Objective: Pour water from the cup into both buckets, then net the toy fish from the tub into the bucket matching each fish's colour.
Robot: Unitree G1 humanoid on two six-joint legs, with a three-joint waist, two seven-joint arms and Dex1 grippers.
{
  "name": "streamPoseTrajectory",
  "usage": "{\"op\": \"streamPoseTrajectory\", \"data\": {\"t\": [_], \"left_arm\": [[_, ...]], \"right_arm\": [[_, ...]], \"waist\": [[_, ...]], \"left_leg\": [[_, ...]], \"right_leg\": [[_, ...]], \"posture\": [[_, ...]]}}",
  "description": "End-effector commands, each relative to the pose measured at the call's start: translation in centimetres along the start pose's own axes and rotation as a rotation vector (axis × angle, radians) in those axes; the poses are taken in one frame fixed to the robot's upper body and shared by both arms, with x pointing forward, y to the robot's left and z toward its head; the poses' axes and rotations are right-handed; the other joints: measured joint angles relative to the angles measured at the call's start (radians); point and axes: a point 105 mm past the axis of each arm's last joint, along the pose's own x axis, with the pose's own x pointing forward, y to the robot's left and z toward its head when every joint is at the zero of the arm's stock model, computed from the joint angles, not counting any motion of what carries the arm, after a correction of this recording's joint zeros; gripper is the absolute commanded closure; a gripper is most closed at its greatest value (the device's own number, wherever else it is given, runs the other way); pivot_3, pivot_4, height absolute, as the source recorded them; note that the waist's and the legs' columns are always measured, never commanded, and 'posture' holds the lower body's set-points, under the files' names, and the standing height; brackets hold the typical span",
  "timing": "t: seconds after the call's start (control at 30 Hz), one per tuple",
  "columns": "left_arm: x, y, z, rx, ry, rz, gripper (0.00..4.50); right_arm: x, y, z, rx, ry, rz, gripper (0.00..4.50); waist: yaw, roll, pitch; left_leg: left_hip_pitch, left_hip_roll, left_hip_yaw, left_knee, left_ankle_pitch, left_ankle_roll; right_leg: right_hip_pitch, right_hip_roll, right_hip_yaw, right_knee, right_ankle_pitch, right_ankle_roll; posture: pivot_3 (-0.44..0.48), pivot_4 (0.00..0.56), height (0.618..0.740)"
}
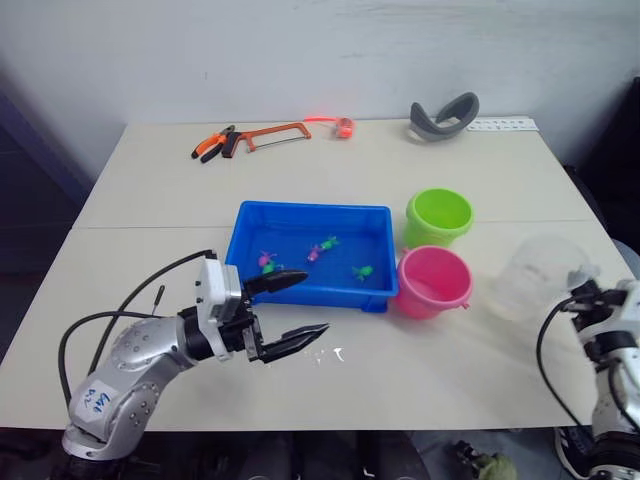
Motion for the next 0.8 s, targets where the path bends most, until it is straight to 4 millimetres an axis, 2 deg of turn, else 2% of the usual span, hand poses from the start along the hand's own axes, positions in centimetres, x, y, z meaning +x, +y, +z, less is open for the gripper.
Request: {"op": "streamPoseTrajectory", "data": {"t": [0.03,0.1,0.2,0.33,0.47,0.57,0.8], "left_arm": [[0.1,-0.1,0.7,0.001,-0.017,-0.049,0.0],[0.4,0.0,0.8,-0.002,-0.019,-0.063,0.0],[1.1,0.2,1.0,-0.027,-0.031,-0.083,0.0],[2.6,-0.1,1.5,-0.033,-0.05,-0.135,0.0],[3.4,-0.1,1.6,-0.03,-0.045,-0.151,0.0],[4.0,0.1,1.4,-0.048,-0.034,-0.14,0.0],[4.4,-0.1,0.7,-0.052,-0.028,-0.135,0.0]], "right_arm": [[0.2,-0.3,5.1,-0.155,-0.107,0.046,4.48],[0.2,0.0,6.8,-0.225,-0.127,0.075,4.48],[0.4,1.7,8.6,-0.37,-0.128,0.171,4.48],[0.9,2.9,10.8,-0.498,-0.16,0.172,4.48],[1.1,3.9,11.6,-0.555,-0.173,0.171,4.48],[1.2,5.1,12.1,-0.669,-0.196,0.189,4.48],[0.7,7.0,11.9,-0.855,-0.246,0.203,4.48]], "waist": [[0.001,-0.001,0.0],[0.001,-0.002,0.001],[0.002,-0.002,0.002],[0.003,-0.004,0.002],[0.003,-0.005,0.003],[0.004,-0.005,0.003],[0.005,-0.006,0.004]], "left_leg": [[0.0,0.0,0.0,0.0,0.0,0.0],[0.0,0.0,0.0,0.0,0.0,0.0],[0.0,0.0,0.0,0.0,0.0,0.0],[0.0,0.0,0.0,0.0,0.0,0.0],[0.0,0.0,0.0,0.0,0.001,-0.002],[-0.001,0.0,0.0,0.0,0.002,-0.002],[-0.001,0.0,0.0,0.0,0.003,-0.003]], "right_leg": [[0.0,0.0,0.0,0.0,0.0,0.0],[0.0,0.0,-0.001,0.0,0.0,0.0],[0.0,0.0,-0.001,0.0,0.0,0.0],[0.0,0.0,-0.001,-0.001,0.001,0.001],[0.0,0.001,-0.001,-0.001,0.001,0.001],[0.0,0.002,-0.001,-0.002,0.001,0.001],[0.0,0.002,-0.001,-0.002,0.001,0.001]], "posture": [[0.0,0.15,0.74],[0.0,0.15,0.74],[0.0,0.15,0.74],[0.0,0.15,0.74],[0.0,0.15,0.74],[0.0,0.15,0.74],[0.0,0.15,0.74]]}}
